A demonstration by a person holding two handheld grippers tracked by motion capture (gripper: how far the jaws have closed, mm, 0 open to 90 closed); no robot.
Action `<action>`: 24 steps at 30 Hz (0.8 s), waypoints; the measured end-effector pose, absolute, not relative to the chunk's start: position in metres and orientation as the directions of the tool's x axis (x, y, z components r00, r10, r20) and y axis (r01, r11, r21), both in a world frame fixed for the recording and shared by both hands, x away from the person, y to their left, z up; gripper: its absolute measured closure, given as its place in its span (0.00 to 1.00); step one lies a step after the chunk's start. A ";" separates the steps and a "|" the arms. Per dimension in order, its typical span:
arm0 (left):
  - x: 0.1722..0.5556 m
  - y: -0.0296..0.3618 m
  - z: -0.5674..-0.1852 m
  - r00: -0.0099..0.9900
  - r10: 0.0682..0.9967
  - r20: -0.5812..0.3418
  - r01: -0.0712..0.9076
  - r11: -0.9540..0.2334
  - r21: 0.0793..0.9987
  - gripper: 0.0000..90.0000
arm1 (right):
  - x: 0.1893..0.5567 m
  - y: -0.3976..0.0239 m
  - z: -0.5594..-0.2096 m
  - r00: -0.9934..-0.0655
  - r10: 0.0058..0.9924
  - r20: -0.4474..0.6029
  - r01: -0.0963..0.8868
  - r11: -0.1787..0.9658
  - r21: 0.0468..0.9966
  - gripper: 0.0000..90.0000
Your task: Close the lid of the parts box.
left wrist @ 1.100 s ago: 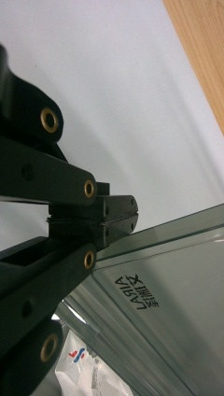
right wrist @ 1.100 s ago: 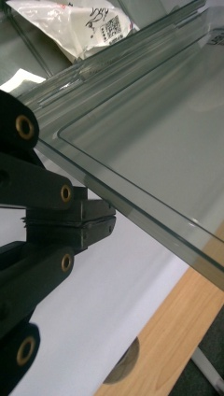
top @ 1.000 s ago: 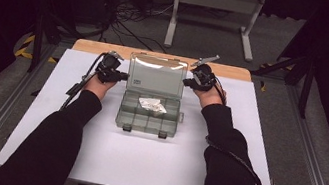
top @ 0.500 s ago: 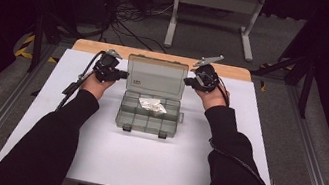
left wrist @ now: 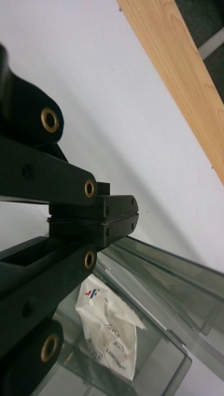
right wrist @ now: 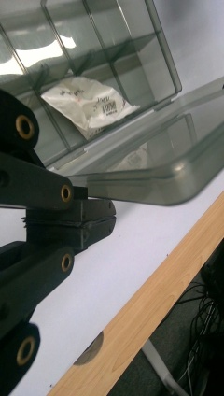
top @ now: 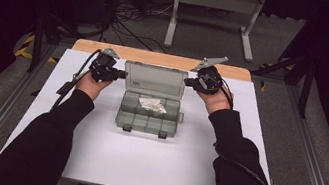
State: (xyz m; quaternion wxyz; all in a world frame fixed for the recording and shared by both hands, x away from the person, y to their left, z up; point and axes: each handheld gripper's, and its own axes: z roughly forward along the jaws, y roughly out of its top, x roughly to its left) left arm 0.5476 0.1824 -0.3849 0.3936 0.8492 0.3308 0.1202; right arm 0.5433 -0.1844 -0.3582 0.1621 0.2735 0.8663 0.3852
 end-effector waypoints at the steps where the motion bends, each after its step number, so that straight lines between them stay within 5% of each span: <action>1: 0.547 0.183 -0.384 0.757 0.651 -0.054 0.463 -0.476 0.748 1.00 | 0.541 -0.185 -0.357 -0.802 0.593 -0.073 0.343 0.555 0.758 1.00; 24: 0.520 0.191 -0.380 0.812 0.579 -0.076 0.438 -0.518 0.735 0.99 | 0.507 -0.186 -0.355 -0.853 0.518 -0.056 0.300 0.576 0.760 1.00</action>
